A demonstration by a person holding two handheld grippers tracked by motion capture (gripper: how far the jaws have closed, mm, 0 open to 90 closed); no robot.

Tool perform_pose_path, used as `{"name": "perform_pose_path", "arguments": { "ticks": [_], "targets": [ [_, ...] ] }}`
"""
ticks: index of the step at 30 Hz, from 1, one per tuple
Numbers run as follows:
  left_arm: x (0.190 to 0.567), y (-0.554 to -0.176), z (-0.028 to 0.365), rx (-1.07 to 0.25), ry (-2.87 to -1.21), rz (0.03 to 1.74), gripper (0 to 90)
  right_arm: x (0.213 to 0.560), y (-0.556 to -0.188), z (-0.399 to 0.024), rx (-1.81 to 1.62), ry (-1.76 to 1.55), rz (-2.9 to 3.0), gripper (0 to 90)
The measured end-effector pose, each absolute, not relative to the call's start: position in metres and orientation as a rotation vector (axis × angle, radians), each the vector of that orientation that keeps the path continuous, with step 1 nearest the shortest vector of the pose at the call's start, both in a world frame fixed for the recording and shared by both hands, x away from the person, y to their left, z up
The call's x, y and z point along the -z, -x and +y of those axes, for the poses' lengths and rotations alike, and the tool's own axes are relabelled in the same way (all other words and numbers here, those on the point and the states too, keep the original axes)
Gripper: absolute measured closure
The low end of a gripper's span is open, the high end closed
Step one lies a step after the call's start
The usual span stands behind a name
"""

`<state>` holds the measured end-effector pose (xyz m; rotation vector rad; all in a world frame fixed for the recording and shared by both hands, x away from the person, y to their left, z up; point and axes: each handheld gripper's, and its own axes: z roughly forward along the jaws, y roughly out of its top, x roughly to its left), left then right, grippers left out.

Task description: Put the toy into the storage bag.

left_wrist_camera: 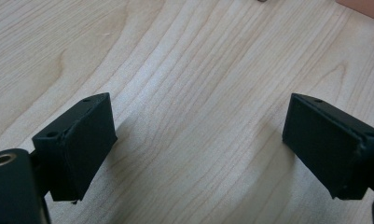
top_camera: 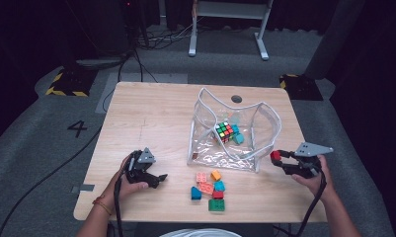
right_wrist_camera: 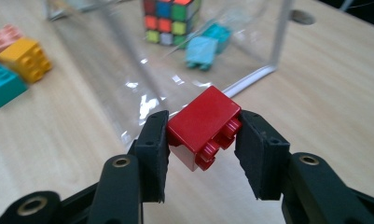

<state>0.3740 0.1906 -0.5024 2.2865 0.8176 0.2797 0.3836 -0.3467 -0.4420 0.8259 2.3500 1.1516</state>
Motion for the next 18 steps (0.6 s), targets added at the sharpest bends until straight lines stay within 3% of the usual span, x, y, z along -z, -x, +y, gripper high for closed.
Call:
{"name": "perform_pose_path", "arguments": {
  "ticks": [18],
  "targets": [
    [0.502, -0.374, 0.191, -0.279, -2.286, 0.82, 9.5, 0.368, -0.442, -0.363, -1.12, -0.899, 2.173, 55.8]
  ]
}}
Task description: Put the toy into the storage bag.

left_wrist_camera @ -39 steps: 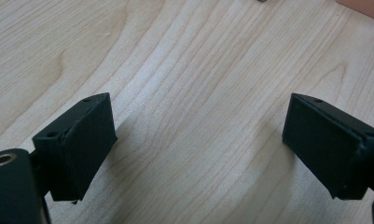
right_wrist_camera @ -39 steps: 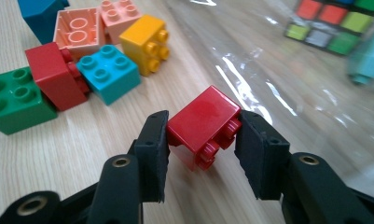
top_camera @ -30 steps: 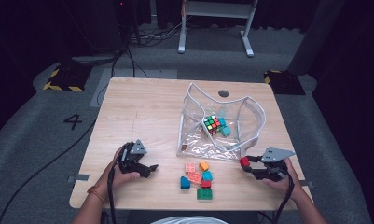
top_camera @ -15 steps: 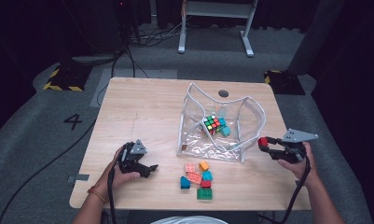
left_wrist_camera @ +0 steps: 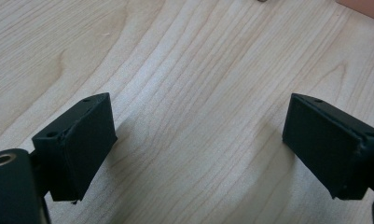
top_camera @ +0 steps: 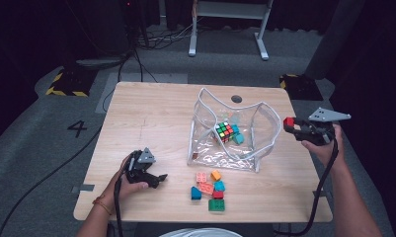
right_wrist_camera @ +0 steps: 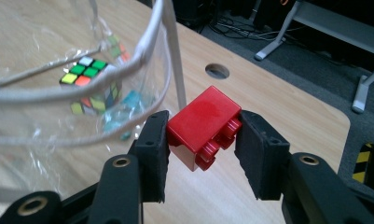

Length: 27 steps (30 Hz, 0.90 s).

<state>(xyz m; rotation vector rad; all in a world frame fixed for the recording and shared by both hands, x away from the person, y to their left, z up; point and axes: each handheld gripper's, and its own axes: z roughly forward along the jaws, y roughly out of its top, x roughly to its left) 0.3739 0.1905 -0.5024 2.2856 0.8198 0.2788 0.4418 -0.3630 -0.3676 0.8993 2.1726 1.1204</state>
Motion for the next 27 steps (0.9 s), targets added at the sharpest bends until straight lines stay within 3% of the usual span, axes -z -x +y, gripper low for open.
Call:
{"name": "perform_pose_path", "arguments": {
  "ticks": [15, 27],
  "targets": [
    [0.503, -0.374, 0.19, -0.278, -2.284, 0.818, 9.5, 0.328, -0.482, -0.341, -1.119, -0.908, 2.15, 55.7],
    [0.503, -0.374, 0.19, -0.278, -2.284, 0.818, 9.5, 0.299, -0.469, -0.318, -1.265, -0.774, 2.161, 55.7]
  ]
}}
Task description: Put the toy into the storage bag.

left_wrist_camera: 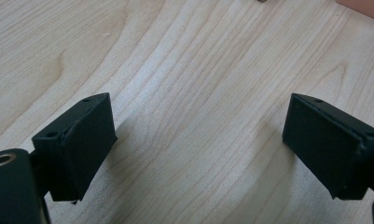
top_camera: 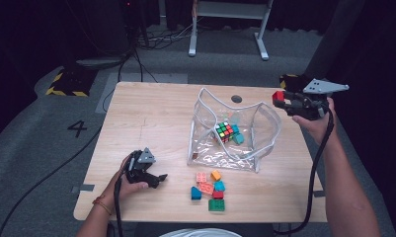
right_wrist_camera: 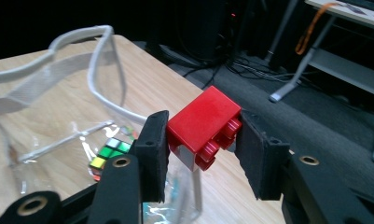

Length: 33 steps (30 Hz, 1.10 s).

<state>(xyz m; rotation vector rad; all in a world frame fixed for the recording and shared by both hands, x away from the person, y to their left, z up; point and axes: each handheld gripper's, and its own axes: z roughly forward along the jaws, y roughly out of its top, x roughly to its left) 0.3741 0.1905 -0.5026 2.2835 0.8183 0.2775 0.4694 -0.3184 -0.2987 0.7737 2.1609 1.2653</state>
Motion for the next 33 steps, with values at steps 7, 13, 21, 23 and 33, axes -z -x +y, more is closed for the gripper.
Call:
{"name": "perform_pose_path", "arguments": {
  "ticks": [7, 13, 21, 23, 33],
  "targets": [
    [0.503, -0.374, 0.19, -0.277, -2.284, 0.818, 9.5, 0.298, -0.458, -0.295, -1.329, -0.674, 2.223, 55.7],
    [0.502, -0.374, 0.191, -0.276, -2.287, 0.818, 9.4, 0.308, -0.45, -0.272, -1.31, -0.581, 2.313, 55.7],
    [0.503, -0.374, 0.19, -0.274, -2.286, 0.819, 9.5, 0.316, -0.45, -0.246, -1.215, -0.461, 2.414, 55.7],
    [0.502, -0.374, 0.19, -0.274, -2.285, 0.819, 9.5, 0.317, -0.452, -0.241, -1.18, -0.456, 2.434, 55.7],
    [0.503, -0.374, 0.19, -0.274, -2.284, 0.819, 9.5, 0.323, -0.469, -0.21, -0.933, -0.453, 2.545, 55.7]
  ]
}}
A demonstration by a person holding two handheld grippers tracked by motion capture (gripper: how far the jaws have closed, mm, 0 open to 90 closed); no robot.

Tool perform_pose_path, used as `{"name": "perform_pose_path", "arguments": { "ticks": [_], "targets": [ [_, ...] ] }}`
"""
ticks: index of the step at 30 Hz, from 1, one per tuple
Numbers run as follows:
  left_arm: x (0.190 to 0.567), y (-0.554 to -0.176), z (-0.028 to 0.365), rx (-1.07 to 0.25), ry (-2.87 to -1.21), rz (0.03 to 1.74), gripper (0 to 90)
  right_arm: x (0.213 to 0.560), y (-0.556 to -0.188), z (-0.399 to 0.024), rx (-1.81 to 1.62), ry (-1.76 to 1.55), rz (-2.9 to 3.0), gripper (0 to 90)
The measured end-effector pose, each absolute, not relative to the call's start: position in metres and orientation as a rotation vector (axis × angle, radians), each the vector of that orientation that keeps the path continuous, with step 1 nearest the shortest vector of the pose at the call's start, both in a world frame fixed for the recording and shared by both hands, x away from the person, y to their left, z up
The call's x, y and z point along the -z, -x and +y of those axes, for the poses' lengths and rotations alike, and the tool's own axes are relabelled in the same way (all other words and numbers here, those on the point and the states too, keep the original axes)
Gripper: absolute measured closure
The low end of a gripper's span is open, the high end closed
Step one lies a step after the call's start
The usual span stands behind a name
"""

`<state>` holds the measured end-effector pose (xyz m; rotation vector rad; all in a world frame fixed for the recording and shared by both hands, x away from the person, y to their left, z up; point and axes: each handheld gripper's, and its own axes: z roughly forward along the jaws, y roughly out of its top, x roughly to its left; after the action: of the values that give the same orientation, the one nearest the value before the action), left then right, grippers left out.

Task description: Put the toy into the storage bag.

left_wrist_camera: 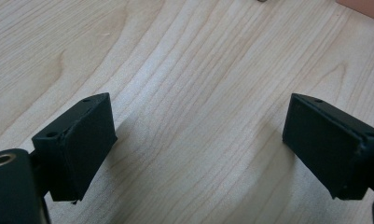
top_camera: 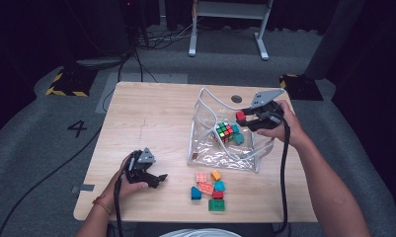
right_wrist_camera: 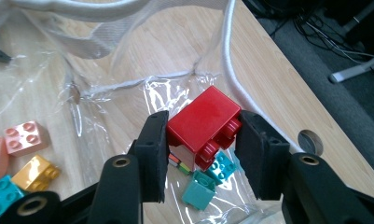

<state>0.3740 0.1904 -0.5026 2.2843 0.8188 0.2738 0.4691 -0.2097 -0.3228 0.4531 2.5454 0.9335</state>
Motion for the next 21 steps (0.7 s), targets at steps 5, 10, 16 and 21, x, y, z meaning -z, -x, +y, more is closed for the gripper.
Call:
{"name": "perform_pose_path", "arguments": {
  "ticks": [5, 10, 16, 21],
  "targets": [
    [0.503, -0.374, 0.19, -0.274, -2.284, 0.819, 9.4, 0.322, -0.476, -0.201, -0.811, -0.424, 2.591, 55.7],
    [0.503, -0.374, 0.191, -0.278, -2.285, 0.817, 9.4, 0.329, -0.484, -0.196, -0.718, -0.434, 2.627, 55.7],
    [0.503, -0.374, 0.191, -0.278, -2.285, 0.817, 9.5, 0.335, -0.489, -0.192, -0.574, -0.448, 2.664, 55.7],
    [0.503, -0.374, 0.19, -0.278, -2.285, 0.817, 9.5, 0.34, -0.492, -0.197, -0.505, -0.462, 2.687, 55.7]
  ]
}}
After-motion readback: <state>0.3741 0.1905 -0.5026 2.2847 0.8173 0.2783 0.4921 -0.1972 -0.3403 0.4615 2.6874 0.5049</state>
